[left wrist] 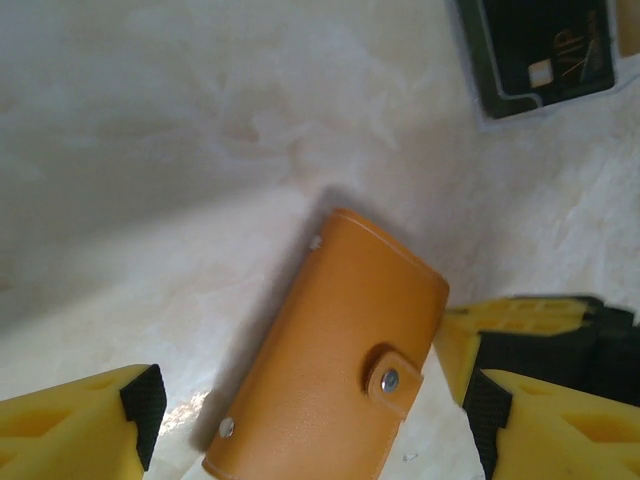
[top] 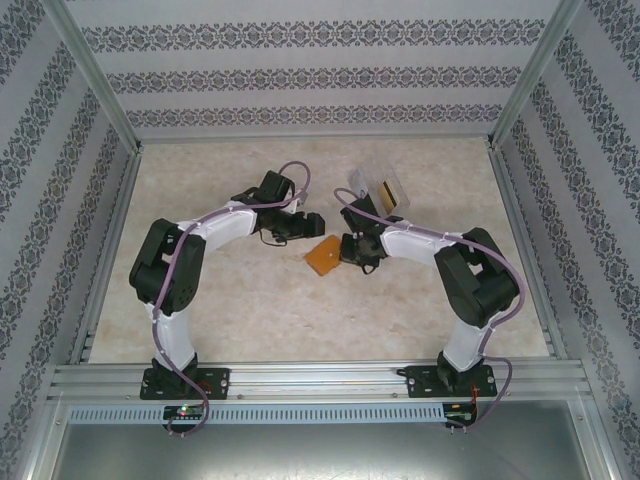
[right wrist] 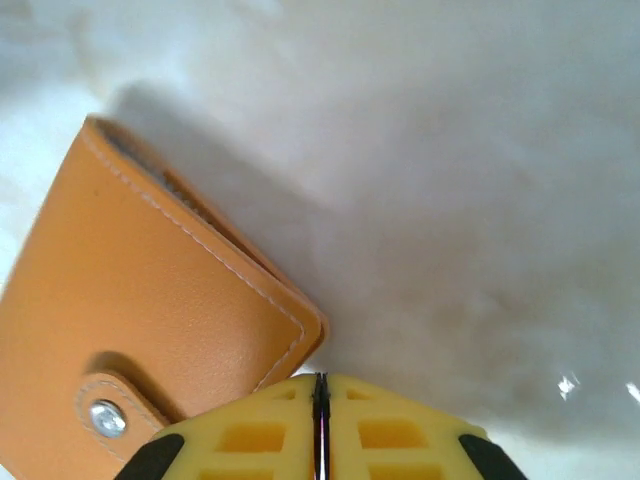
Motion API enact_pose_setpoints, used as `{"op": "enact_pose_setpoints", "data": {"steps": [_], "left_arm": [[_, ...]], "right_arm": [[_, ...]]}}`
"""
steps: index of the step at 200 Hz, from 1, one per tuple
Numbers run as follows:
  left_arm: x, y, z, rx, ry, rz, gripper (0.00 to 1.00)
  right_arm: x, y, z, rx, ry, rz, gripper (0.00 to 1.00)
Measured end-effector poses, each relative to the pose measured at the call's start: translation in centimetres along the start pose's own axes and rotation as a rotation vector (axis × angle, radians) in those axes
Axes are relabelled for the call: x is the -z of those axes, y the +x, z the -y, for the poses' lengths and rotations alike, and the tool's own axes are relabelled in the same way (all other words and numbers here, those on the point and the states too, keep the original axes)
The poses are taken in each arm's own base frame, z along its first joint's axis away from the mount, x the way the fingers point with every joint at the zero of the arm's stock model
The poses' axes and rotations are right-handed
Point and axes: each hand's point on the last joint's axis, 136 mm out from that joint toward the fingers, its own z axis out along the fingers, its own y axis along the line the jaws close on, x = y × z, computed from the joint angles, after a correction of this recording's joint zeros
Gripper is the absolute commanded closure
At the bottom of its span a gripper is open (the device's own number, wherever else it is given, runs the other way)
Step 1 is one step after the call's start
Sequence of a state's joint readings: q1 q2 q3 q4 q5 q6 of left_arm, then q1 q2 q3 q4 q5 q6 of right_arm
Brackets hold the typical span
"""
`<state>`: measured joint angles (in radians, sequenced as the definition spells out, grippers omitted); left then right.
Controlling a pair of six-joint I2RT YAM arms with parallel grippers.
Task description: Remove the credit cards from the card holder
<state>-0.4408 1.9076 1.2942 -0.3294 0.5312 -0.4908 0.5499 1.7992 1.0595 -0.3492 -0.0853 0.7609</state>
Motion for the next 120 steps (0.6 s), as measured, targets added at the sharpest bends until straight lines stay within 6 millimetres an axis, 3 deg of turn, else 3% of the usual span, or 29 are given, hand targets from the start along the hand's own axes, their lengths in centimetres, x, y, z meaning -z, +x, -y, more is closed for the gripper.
{"op": "enact_pose_setpoints", "data": {"steps": [33,68,120], "left_arm": [[-0.2,1.1,-0.7,0.019,-0.031,-0.039,0.21],[-0.5,2.5,-1.4,0.042,-0.047,-0.078,0.34],[-1.1,3.6,-1.5,0.041,-0.050,-0.127,0.45]], "right_arm": [[0.1,-1.5,-1.7,0.026,-0.073,0.026,0.78],[0.0,-1.3,-1.9,0.023,-0.107,0.005,0.66],[0.0,-1.0,-2.7,-0.010,-0.176,-0.023,0.68]]}}
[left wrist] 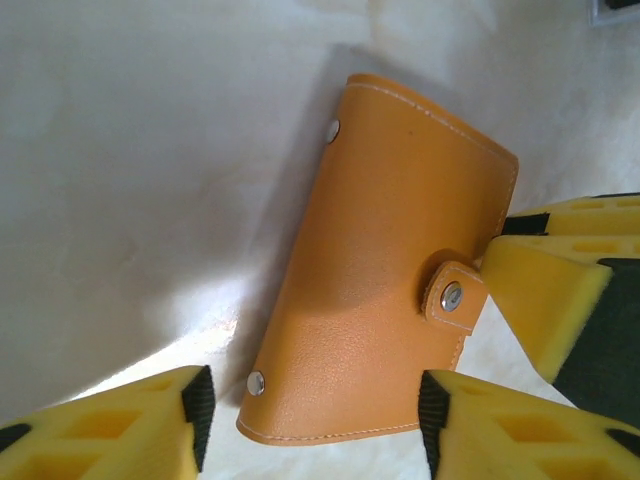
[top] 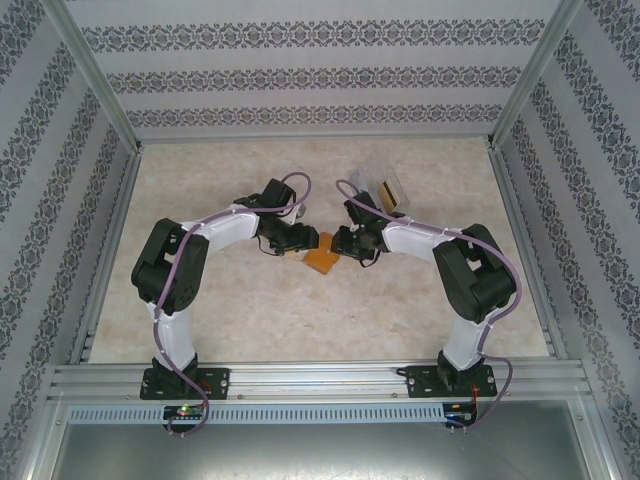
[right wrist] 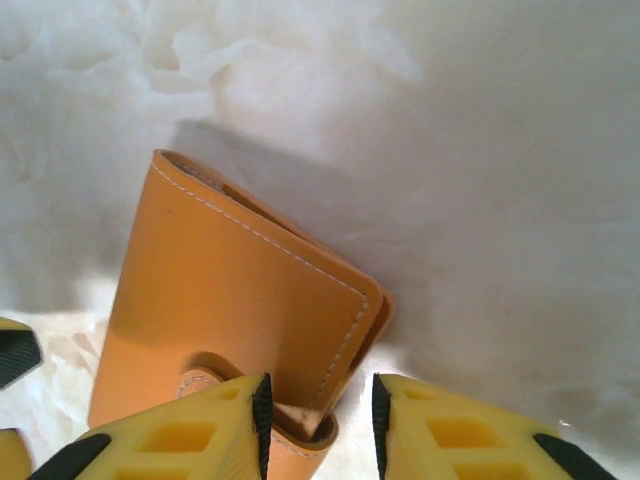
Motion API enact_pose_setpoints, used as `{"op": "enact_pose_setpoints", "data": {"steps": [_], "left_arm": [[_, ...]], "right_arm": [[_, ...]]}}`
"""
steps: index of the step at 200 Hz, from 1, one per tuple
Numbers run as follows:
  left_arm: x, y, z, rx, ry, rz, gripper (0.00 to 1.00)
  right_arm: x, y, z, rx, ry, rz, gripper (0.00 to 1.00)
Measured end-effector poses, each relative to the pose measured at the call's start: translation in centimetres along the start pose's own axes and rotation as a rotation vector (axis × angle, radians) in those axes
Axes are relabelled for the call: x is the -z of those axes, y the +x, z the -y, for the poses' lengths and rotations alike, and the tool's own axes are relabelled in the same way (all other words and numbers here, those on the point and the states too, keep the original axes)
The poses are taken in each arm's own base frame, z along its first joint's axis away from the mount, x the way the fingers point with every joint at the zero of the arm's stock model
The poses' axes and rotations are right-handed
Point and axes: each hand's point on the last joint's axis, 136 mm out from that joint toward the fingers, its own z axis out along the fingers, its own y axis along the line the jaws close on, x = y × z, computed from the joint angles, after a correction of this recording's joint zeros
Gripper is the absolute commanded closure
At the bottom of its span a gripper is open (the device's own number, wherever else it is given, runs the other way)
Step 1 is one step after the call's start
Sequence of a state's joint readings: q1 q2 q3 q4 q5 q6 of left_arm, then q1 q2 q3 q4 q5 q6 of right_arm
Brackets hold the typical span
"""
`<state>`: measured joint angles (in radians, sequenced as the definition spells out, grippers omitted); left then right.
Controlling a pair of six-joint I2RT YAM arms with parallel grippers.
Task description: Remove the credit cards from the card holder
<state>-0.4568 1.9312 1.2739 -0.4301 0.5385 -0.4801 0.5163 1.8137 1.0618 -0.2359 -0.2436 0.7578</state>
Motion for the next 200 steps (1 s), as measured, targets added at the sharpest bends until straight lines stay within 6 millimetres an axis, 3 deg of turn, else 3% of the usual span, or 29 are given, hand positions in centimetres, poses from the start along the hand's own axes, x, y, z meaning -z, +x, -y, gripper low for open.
{"op": "enact_pose_setpoints", "data": {"steps": [54,139,200], "left_arm": [[-0.5,0.4,-0.5,0.003,-0.017,-0.036,0.49],[-1.6,0.5,-0.5,0.009,0.013,-0.073,0.50],[-1.5,0.0,-0.1,0.087,0.156,-0.065,0.52]], "right_arm": [[-0.7,0.2,-0.2,-0.021,-0.025,-0.023,0.74],[-1.5,-0.5,-0.5,-0.028,-0.057,-0.031,0.75],[-1.6,-0.7,-0.7,-0.032,-0.066,-0.035,0.76]]}}
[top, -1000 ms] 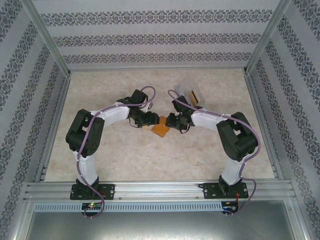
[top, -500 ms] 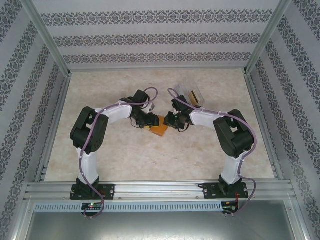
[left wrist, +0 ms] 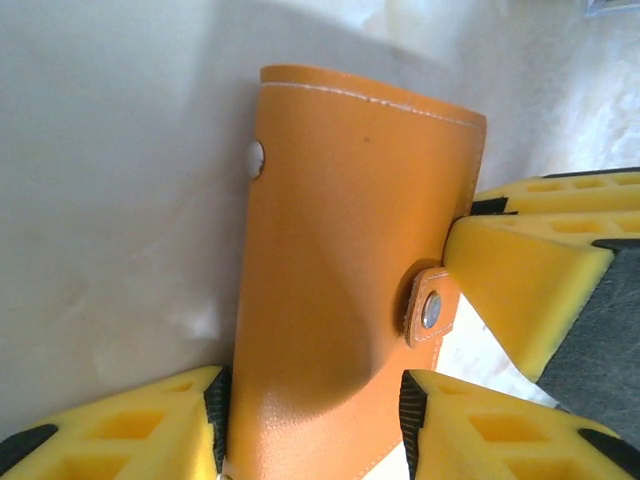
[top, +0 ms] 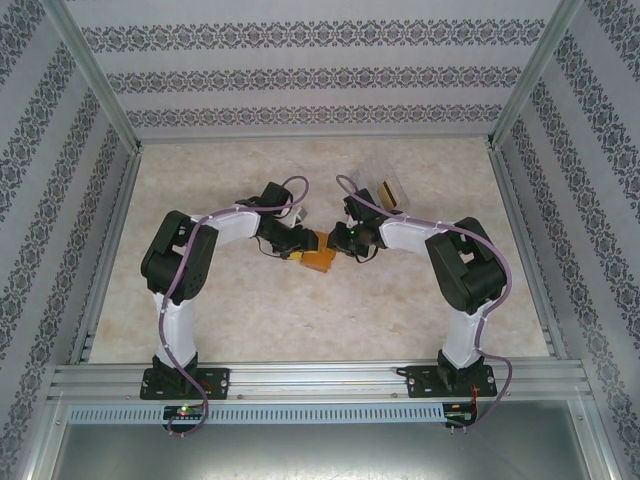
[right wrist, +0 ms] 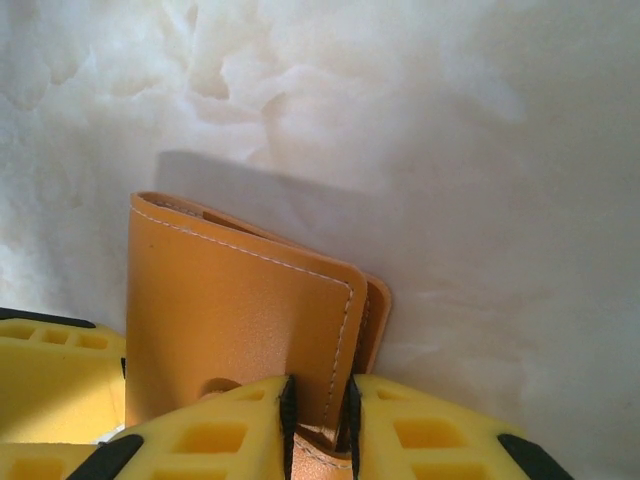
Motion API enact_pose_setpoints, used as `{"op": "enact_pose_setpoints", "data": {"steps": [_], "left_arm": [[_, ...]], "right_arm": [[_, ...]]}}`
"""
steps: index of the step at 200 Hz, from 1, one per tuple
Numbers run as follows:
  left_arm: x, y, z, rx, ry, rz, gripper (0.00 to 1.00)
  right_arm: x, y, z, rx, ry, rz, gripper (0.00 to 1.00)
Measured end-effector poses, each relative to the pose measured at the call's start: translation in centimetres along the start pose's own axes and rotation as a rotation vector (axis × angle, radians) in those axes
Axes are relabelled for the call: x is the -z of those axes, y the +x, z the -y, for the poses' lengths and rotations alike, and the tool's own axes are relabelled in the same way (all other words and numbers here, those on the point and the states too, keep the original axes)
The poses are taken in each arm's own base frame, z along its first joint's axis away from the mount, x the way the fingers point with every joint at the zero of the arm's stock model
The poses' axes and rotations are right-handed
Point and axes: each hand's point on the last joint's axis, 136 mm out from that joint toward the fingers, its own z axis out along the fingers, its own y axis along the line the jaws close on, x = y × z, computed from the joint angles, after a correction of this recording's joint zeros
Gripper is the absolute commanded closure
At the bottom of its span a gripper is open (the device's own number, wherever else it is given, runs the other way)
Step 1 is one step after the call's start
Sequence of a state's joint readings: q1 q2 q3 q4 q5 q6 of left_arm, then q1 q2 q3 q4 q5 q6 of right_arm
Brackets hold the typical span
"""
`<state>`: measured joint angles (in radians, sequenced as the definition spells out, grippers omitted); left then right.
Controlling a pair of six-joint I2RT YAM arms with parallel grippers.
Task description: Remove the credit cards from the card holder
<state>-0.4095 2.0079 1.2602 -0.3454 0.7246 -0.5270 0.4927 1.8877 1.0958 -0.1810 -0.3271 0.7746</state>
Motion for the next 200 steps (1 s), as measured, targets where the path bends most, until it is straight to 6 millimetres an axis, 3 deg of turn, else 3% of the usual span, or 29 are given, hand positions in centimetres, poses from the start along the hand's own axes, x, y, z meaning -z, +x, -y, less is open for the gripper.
{"op": "enact_pose_setpoints", "data": {"steps": [37,72,92,154,200], "left_arm": [[0.1,-0.5,0.2,0.044,0.068,0.019,0.61],[0.1,-0.5,0.0,0.074,0.095,0.022,0.85],[0.4,-0.8,0.4,0.063,0.110,0.031,0.91],[2.5,-1.3,1.6,0.007,0.081,0.094,0.97],[2.7,-1.1,1.5,0.003,0.070,0.097,0.98]], "right_arm": [[0.0,0.0,0.0,0.000,-0.002,-0.002,0.76],[0.1,-0.2,0.1,-0.003,-0.003,0.003,0.73],[0.3,-0.5,0.5,0.002,0.007,0.009,0.69],[2.9,-0.4,0.1,0.072,0.082,0.041,0.56],[3.0,0.6,-3.8,0.156,0.040,0.034,0.61]]}}
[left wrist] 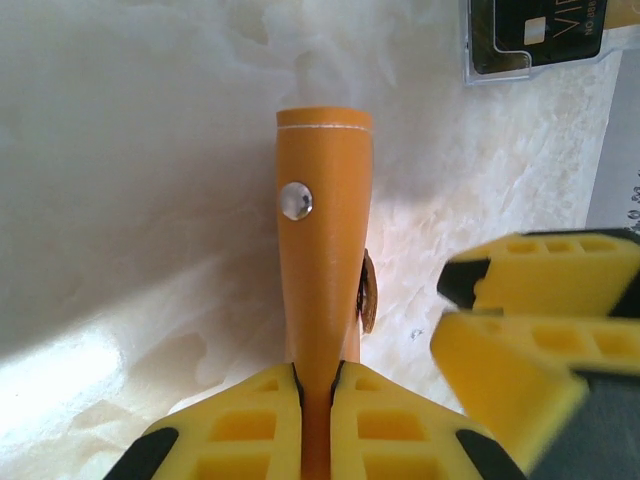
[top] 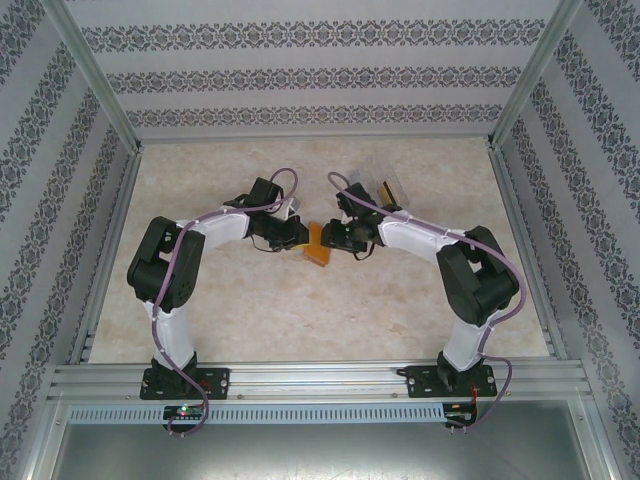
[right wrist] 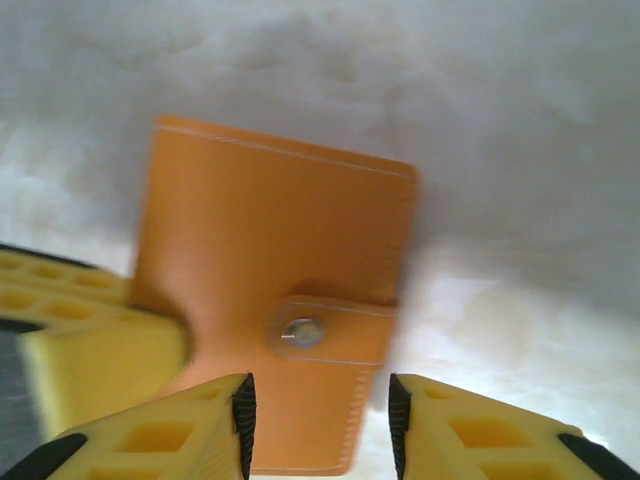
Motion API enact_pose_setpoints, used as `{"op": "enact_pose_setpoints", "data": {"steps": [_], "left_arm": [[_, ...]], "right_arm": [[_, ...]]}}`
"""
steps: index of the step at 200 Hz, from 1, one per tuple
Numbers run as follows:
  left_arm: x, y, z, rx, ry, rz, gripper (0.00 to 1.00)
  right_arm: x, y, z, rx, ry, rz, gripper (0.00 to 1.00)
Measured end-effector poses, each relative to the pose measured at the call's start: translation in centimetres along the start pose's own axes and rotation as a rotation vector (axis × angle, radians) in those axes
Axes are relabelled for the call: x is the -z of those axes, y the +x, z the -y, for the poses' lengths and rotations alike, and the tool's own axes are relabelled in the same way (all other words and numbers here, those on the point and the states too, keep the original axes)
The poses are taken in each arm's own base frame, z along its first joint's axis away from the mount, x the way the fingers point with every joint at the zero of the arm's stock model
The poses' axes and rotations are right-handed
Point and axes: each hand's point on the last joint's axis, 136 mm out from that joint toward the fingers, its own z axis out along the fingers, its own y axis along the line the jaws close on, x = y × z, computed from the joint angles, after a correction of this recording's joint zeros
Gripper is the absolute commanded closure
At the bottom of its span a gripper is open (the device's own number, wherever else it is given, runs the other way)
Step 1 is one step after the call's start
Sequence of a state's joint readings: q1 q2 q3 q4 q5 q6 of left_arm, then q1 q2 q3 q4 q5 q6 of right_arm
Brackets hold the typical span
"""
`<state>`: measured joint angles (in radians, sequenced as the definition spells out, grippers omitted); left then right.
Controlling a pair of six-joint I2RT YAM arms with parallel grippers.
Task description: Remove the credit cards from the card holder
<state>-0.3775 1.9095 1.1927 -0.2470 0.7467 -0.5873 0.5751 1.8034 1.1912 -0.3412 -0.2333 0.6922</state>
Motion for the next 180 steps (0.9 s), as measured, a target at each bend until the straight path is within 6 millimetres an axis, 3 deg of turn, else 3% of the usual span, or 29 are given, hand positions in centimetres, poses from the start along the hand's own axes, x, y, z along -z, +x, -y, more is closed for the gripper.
{"op": "enact_pose_setpoints", "data": {"steps": [25,61,110,180], "left_arm": [[0.0,0.1,-0.1,0.003,-0.001,-0.003,0.99],[-0.1,0.3,-0.2,0.005,-0.001,-0.005,1.00],[-0.1,0.3,-0.2,0.017,0.003,-0.004,1.00],[0.0,0.3,-0.2,0.016,-0.001,-0.002,1.00]], "right_arm": [[-0.7,-0.4,-1.2,0.016,-0.014,-0.003,0.63],[-2.0,0.2,-0.3,0.005,0.017,-0.037,0.63],[-2.3,0.6,0.3,-0.001,0.044,-0.056,0.64],[-2.3,0.2,0.7,0.025,0.113,-0.026,0.78]]}}
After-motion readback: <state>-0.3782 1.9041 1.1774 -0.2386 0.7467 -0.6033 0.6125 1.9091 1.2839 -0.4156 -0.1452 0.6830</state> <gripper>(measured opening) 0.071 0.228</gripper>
